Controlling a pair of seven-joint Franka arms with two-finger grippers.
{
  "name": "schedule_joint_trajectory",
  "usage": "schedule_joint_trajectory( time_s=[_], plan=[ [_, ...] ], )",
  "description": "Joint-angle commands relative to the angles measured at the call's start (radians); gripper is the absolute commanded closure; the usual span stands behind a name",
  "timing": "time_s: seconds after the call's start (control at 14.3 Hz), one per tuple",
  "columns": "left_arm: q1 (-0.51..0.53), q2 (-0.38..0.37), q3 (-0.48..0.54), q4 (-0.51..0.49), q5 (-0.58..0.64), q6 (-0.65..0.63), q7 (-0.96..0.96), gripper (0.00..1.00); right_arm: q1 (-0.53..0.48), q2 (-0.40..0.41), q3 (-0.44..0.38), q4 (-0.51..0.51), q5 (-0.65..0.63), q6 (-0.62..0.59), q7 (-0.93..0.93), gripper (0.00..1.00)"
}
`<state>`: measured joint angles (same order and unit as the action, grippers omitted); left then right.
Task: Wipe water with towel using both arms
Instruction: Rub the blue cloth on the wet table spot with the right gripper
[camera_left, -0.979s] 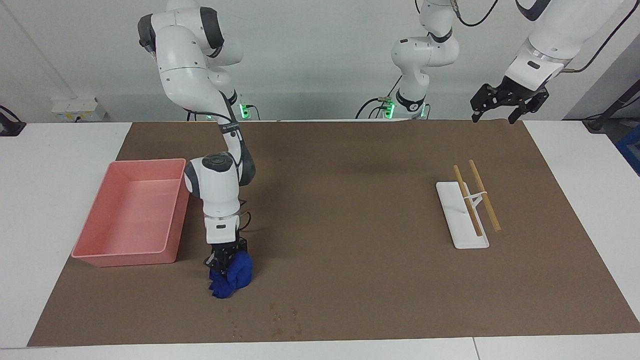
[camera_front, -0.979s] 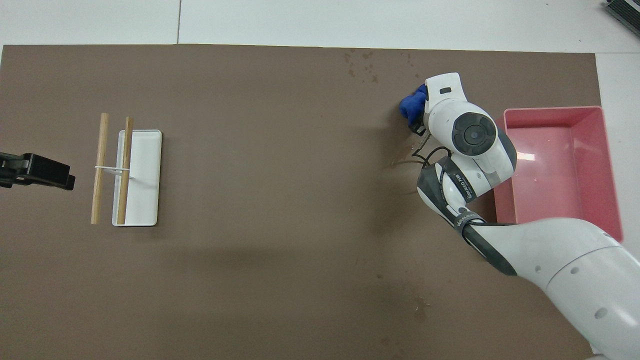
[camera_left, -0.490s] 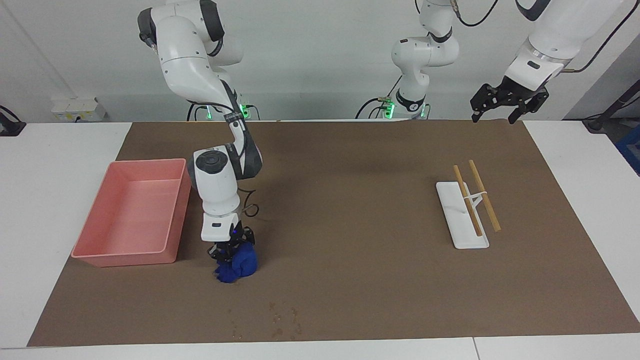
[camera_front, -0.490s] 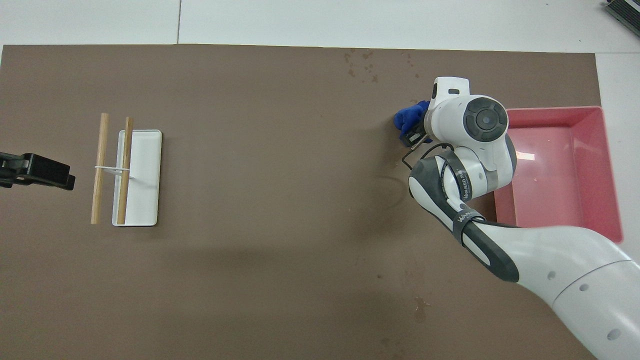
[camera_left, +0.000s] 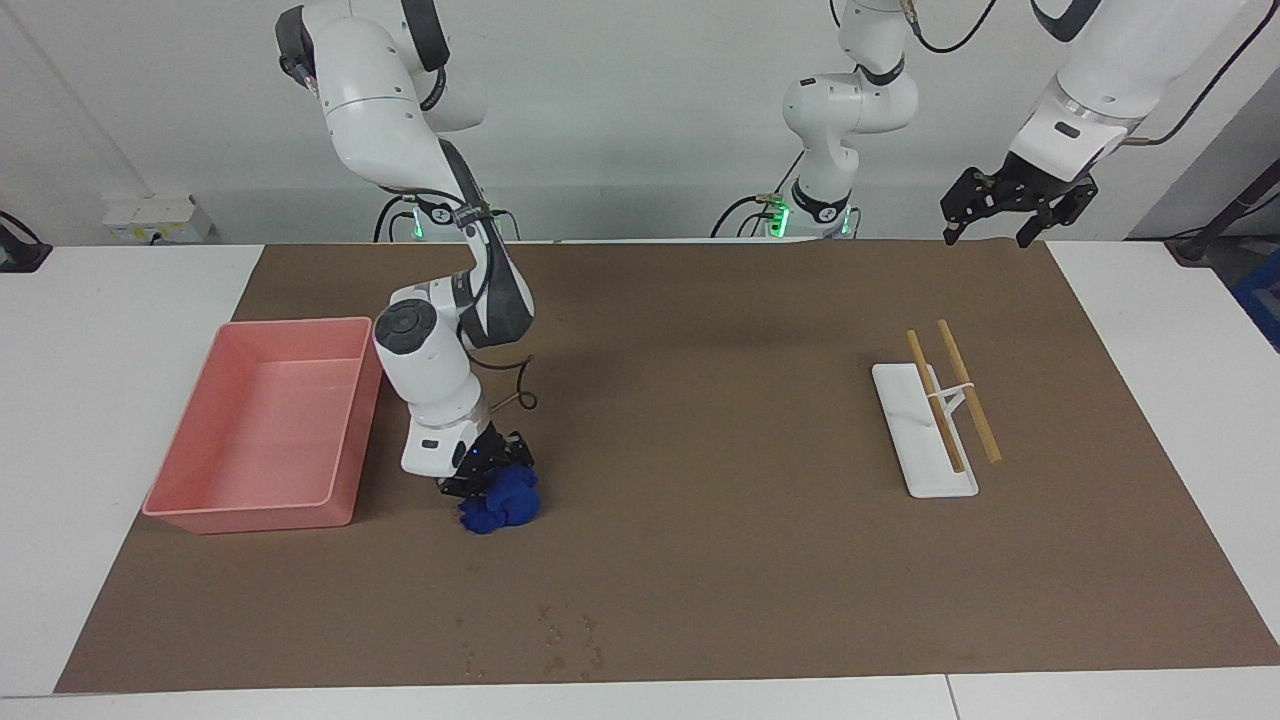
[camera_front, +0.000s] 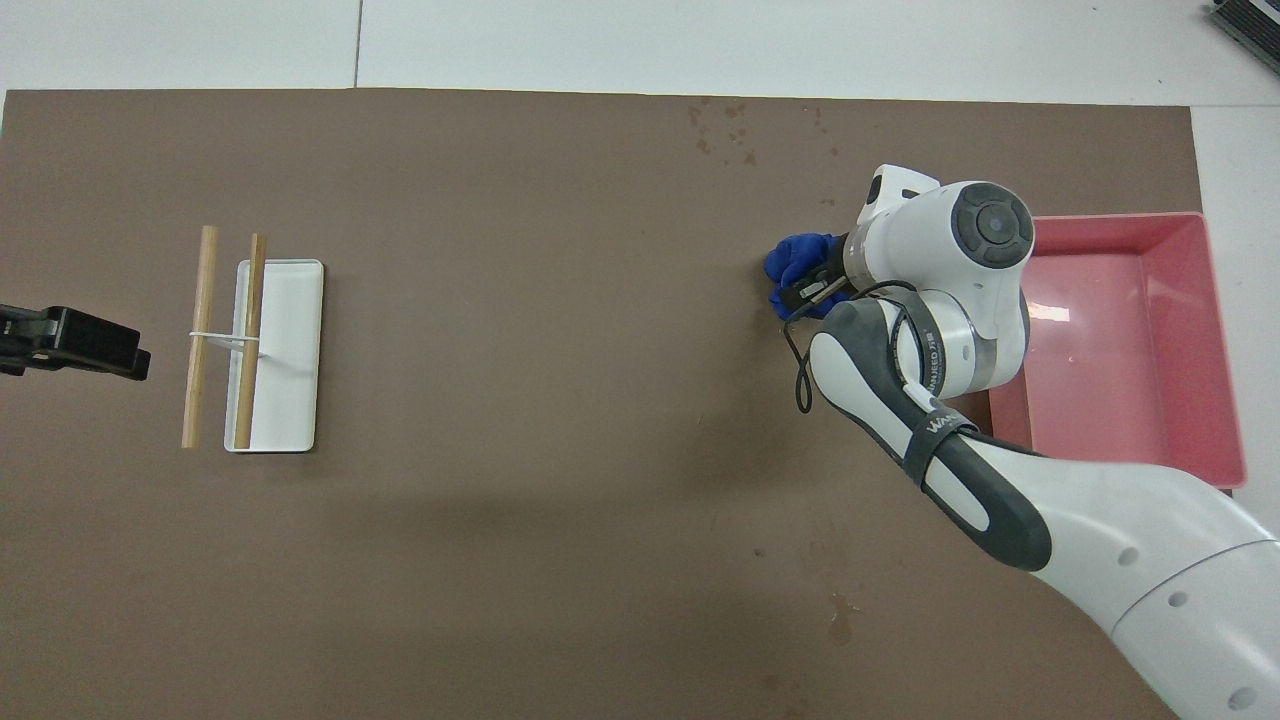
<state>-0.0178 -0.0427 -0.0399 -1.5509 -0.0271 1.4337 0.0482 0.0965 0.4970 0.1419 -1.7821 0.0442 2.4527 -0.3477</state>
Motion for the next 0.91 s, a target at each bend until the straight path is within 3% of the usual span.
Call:
schedule_joint_trajectory(
  time_s=[0.0,0.49,0.84],
  plan=[
    [-0.005,-0.023,0.005,-0.025,0.013,0.002,-0.001,0.00,-0.001,-0.003,0.024,-0.117,0.049,-0.034,0.036,1.00],
    [-0.005,-0.023,0.005,-0.025,0.012,0.002,-0.001,0.00,0.017,-0.058,0.027,-0.241,0.095,-0.027,0.098,1.00],
    [-0.005,-0.023,0.005,-0.025,0.013,0.002,-0.001,0.00,0.038,-0.069,0.033,-0.264,0.164,-0.029,0.119,1.00]
  ],
)
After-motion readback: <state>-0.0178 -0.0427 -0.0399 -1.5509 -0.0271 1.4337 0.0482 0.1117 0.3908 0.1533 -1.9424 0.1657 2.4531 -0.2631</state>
